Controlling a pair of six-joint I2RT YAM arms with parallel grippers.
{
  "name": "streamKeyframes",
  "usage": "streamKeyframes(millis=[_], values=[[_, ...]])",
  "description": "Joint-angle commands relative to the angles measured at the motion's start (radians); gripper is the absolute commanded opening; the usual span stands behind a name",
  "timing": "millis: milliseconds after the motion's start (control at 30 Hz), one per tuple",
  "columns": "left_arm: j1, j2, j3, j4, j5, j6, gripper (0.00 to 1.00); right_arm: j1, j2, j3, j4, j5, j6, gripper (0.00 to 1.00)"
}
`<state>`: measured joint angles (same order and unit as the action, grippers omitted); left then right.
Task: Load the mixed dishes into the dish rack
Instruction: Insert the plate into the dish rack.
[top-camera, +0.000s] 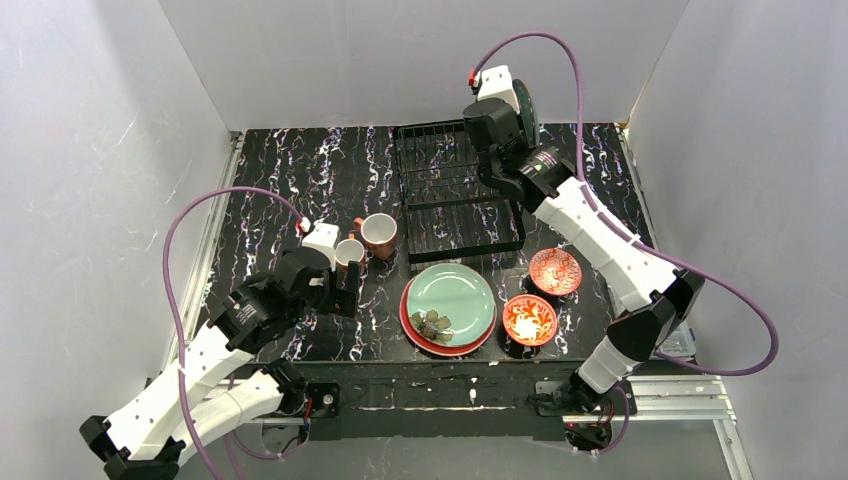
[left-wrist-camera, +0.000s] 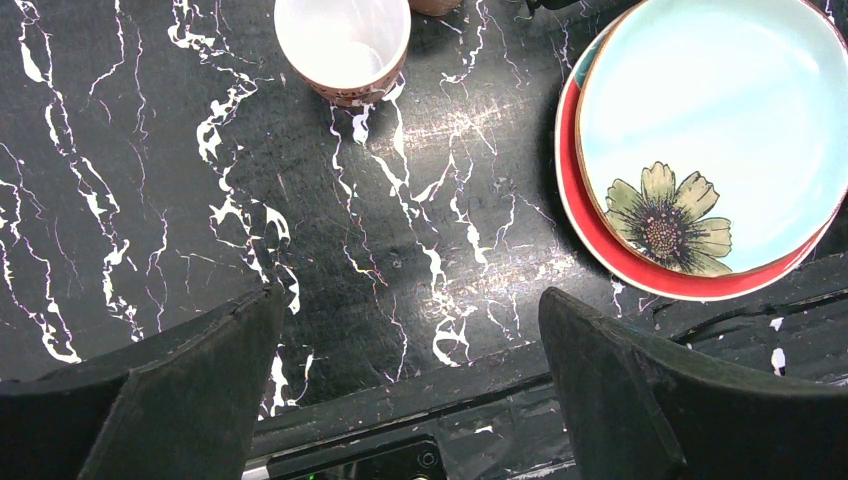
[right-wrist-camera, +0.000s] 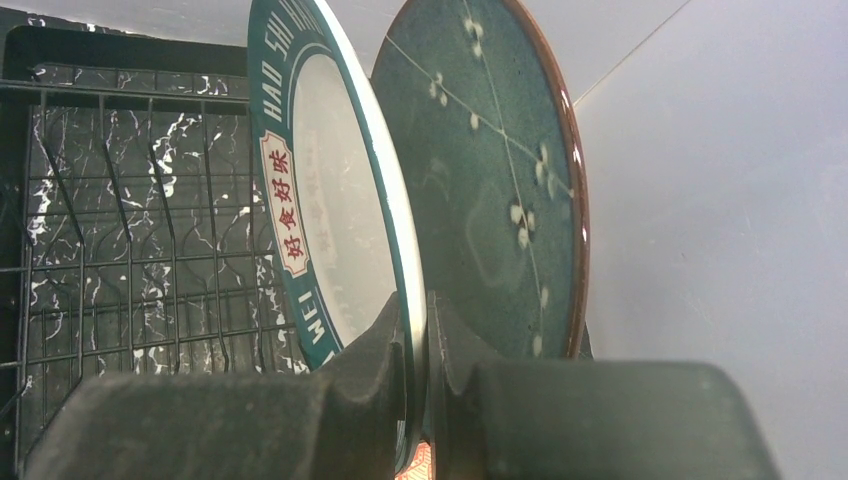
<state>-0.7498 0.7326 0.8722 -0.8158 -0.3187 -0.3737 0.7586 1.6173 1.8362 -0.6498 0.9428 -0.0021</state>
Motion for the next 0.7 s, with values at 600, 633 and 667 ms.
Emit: streamKeyframes(millis=[600, 633, 667], values=[[0.001, 0.014, -0.003, -0.010, -0.023, 0.011, 0.98, -0.005, 0.090, 0.215, -0.089, 0.003, -0.009, 0.01], [0.000, 0.014, -0.002, -0.010, -0.023, 0.012, 0.98, -0.005, 0.102, 0.233, -0.098, 0.004, -0.022, 0.01], [0.001, 0.014, -0.004, -0.010, -0.023, 0.012, 0.98, -0.006, 0.111, 0.249, -0.103, 0.005, -0.026, 0.01]])
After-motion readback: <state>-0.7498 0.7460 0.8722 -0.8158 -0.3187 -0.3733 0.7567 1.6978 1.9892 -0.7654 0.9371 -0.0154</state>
